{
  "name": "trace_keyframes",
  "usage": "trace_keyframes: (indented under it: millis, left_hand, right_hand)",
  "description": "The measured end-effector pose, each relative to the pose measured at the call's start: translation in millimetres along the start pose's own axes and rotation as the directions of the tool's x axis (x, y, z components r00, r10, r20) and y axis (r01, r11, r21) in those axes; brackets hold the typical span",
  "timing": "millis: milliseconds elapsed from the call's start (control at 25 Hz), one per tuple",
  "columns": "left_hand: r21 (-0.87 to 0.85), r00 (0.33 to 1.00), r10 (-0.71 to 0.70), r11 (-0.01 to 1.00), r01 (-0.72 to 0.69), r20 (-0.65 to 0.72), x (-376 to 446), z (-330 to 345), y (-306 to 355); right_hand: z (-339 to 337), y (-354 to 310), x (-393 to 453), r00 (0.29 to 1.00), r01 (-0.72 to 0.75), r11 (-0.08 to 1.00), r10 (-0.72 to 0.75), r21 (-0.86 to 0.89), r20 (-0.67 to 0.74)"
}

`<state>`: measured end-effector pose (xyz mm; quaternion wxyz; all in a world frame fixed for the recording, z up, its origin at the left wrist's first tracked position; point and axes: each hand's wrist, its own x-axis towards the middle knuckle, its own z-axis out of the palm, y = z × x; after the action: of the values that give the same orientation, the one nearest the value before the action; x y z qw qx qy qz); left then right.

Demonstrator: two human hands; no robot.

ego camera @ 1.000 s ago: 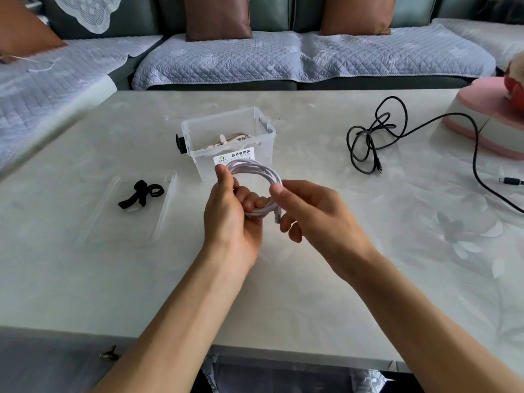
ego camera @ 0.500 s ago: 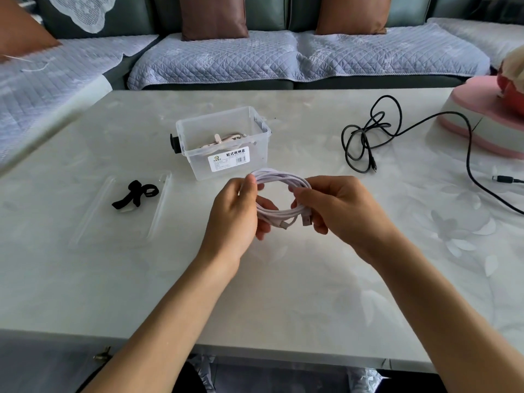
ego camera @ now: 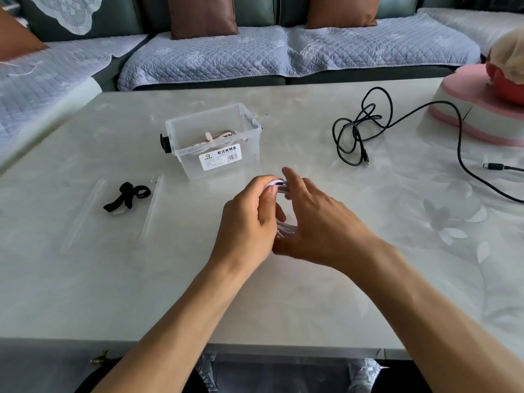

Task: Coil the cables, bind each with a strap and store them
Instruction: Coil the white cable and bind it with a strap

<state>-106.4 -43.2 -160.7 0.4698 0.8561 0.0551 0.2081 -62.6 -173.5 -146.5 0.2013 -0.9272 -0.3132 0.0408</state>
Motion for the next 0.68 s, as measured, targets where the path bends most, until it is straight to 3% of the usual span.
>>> trace_keyframes:
  millis: [120,400,600,680]
  left_hand:
    - [-0.06,0.999,0.017,0.998,-0.014,0.038,-1,-3,-1]
    - [-0.192,0.994,-0.081,0.977,0.094,0.074,1,-14,-4]
    - [0.061,0.985,0.172,0.983,-0.172,-0.001,-2,-21,-7]
    - [0.103,0.975,0.219,0.971,-0.214,-0.036,0,-23,-9]
  right_hand:
    - [2,3,5,0.994,-0.004,1.0,0.002,-0.021,-0.11]
    - [-1,0,8,0.991,0.065,0.997,-0.068,-0.031,-0.112]
    - [4,-1,9,0.979,0.169,0.986,-0.165,0.018,-0.122]
    - [4,-3,9,0.983,0.152,0.987,-0.144,0.062,-0.118]
